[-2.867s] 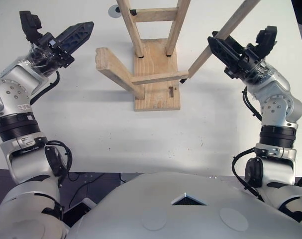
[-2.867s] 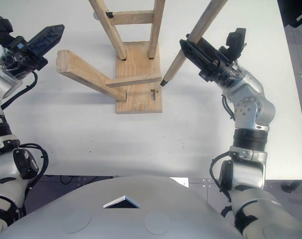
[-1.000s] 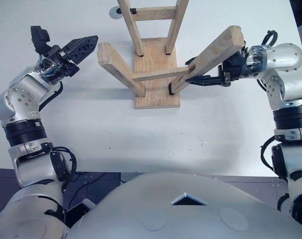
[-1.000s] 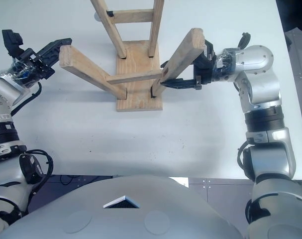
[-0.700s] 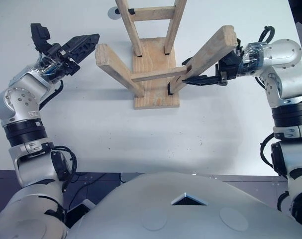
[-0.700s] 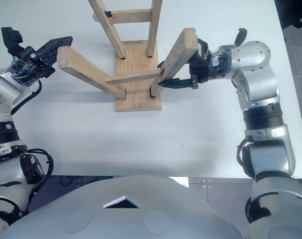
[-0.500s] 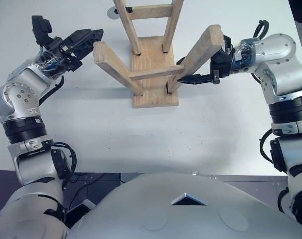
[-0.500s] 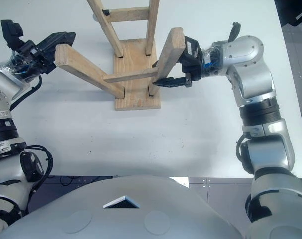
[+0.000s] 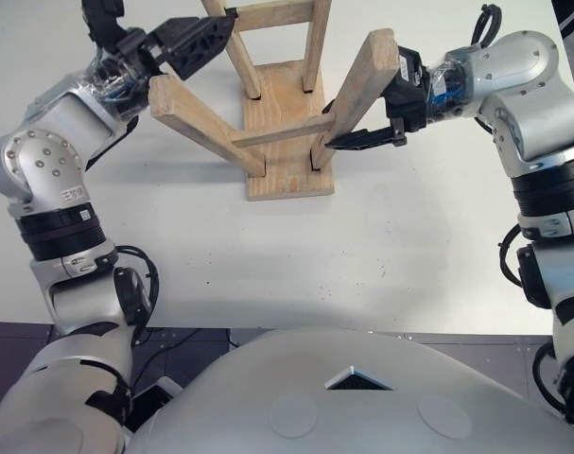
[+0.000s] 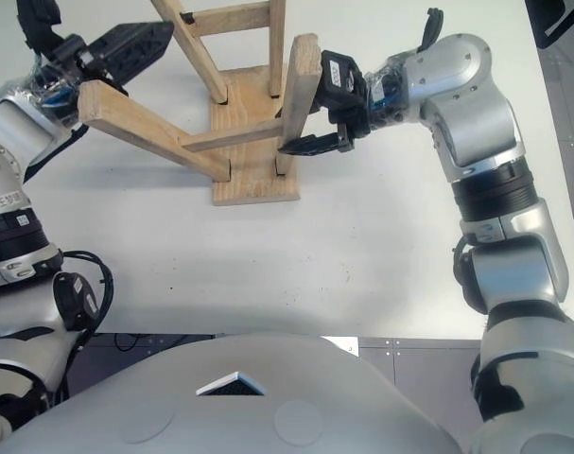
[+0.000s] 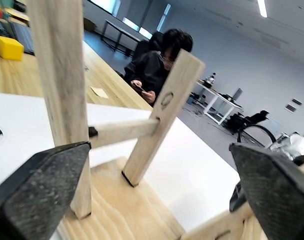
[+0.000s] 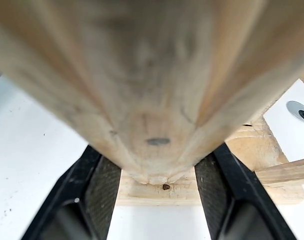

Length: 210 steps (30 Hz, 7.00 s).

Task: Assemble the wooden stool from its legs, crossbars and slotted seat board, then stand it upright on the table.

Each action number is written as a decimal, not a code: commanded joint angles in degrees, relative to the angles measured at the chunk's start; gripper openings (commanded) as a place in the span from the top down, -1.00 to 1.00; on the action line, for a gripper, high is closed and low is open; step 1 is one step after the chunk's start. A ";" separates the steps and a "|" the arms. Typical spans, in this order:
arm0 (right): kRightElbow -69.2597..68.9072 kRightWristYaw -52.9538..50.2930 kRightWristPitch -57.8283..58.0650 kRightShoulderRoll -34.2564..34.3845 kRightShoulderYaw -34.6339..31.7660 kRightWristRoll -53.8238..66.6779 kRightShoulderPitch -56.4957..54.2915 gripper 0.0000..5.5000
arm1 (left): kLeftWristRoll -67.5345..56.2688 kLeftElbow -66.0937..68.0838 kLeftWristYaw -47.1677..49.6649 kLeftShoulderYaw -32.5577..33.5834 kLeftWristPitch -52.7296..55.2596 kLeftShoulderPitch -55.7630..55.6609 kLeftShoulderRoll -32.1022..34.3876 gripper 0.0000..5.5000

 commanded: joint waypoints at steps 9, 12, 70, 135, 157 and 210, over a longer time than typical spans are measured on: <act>0.54 -5.99 15.62 -7.07 3.88 -2.48 18.03 0.27 | 5.85 3.41 -21.08 -1.57 -11.08 -7.74 18.65 -0.85; -2.32 -8.41 16.65 -5.92 3.60 -1.64 18.16 0.27 | 7.62 3.59 -26.95 -11.88 -7.43 -22.53 17.61 -0.85; -8.74 -19.79 19.59 6.25 18.80 -12.42 8.72 0.27 | 50.63 23.69 -51.81 -60.54 -7.51 -21.21 -5.07 0.73; -3.50 -36.41 7.83 11.29 -16.60 -1.14 16.92 -0.25 | 20.27 -13.62 5.49 -11.78 -12.48 11.93 -14.17 -0.42; -19.49 -37.73 18.13 10.55 -17.40 1.64 30.13 -0.25 | 24.05 10.74 -1.85 8.17 -28.88 -16.57 27.70 -0.42; -23.26 -16.26 9.50 1.87 -15.66 6.40 31.50 0.41 | 18.18 -2.80 -34.05 -11.67 -40.30 27.55 12.76 0.19</act>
